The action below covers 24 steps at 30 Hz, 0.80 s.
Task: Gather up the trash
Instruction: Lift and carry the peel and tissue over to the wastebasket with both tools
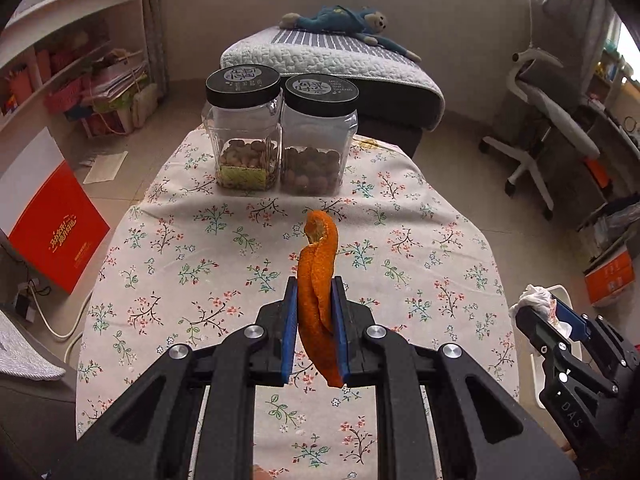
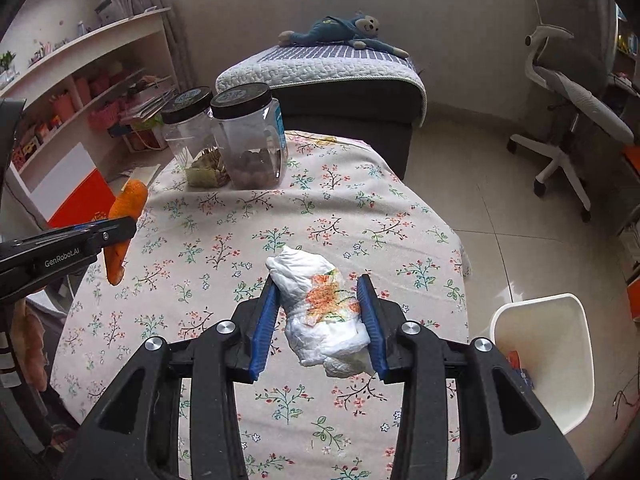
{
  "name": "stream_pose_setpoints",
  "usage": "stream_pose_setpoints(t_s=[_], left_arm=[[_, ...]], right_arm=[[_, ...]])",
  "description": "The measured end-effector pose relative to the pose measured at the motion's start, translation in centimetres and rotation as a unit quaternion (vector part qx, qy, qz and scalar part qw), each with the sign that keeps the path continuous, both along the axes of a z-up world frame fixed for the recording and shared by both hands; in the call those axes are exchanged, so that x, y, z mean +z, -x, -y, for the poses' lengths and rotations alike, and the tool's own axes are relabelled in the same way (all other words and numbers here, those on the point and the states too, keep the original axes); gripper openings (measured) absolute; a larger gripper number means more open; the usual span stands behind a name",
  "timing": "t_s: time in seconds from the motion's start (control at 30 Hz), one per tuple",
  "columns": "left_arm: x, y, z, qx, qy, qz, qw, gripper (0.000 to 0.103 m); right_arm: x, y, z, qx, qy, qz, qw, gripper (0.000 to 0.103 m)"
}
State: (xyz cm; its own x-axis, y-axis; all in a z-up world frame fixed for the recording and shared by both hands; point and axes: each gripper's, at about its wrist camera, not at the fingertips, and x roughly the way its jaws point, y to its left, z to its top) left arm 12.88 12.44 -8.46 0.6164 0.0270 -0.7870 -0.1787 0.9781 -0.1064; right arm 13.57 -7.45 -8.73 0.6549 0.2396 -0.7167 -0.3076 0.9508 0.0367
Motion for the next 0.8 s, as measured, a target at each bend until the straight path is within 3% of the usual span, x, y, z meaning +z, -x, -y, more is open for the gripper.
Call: stream_pose_setpoints(t_s=[0.2, 0.33, 0.63, 0.8], left_arm=[[2.4, 1.1, 2.6, 0.001, -0.078, 0.091, 0.9927, 0.017], [3.4, 1.2, 4.1, 0.002, -0.106, 0.134, 0.9854, 0.017], [5.2, 1.4, 6.5, 0.008, -0.117, 0.197, 0.9732, 0.017], [5.6, 1.1, 7.6, 0.005, -0.112, 0.207, 0.9720, 0.017]], right_arm=[[1.5, 0.6, 0.8, -0.034, 0.002, 0.081, 0.996, 0.037], [2.9, 0.6, 1.4, -0.061, 0.002, 0.127, 0.990, 0.038], [4.1, 0.7, 3.2, -0.118, -0.001, 0.180, 0.977, 0.038], [4.6, 0.8, 4.2, -0.137, -0.007, 0.194, 0.971, 0.038]])
